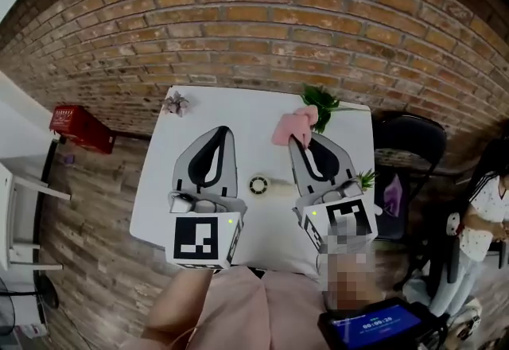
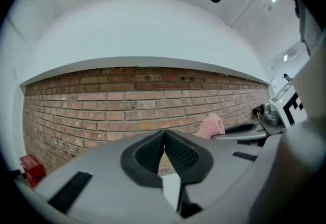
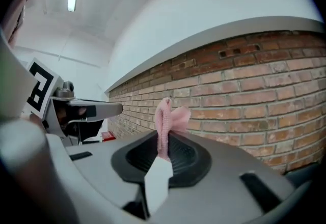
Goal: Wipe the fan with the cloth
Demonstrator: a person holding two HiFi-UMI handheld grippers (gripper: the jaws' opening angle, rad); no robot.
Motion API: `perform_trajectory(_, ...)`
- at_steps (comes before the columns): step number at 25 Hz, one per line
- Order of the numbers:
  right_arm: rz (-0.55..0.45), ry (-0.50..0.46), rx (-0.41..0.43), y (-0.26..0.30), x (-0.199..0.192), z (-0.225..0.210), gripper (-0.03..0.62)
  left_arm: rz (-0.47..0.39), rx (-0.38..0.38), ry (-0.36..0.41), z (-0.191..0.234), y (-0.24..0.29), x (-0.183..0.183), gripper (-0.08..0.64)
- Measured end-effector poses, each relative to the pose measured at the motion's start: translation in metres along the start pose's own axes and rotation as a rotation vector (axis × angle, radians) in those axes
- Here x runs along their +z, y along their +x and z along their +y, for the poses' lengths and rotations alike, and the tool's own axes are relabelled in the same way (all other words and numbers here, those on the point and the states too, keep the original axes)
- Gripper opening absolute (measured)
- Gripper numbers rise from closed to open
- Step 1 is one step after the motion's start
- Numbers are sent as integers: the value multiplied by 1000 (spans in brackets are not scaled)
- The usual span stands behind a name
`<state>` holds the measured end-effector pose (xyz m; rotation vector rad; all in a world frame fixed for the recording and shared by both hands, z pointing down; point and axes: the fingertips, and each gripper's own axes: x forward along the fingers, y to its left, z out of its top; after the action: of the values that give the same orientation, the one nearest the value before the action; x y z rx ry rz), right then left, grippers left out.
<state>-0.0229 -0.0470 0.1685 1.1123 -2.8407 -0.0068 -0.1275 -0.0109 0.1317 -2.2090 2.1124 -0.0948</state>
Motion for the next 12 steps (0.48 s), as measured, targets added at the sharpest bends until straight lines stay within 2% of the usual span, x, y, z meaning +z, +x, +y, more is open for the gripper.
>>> perform_trajectory(4,-18,-30,16,1,12,10,43,-50,33,-17,5,-5,18,14)
perform_trajectory(12,-13,-28,35,1,9,15,43,-60,53,-16,2,-14,22,14)
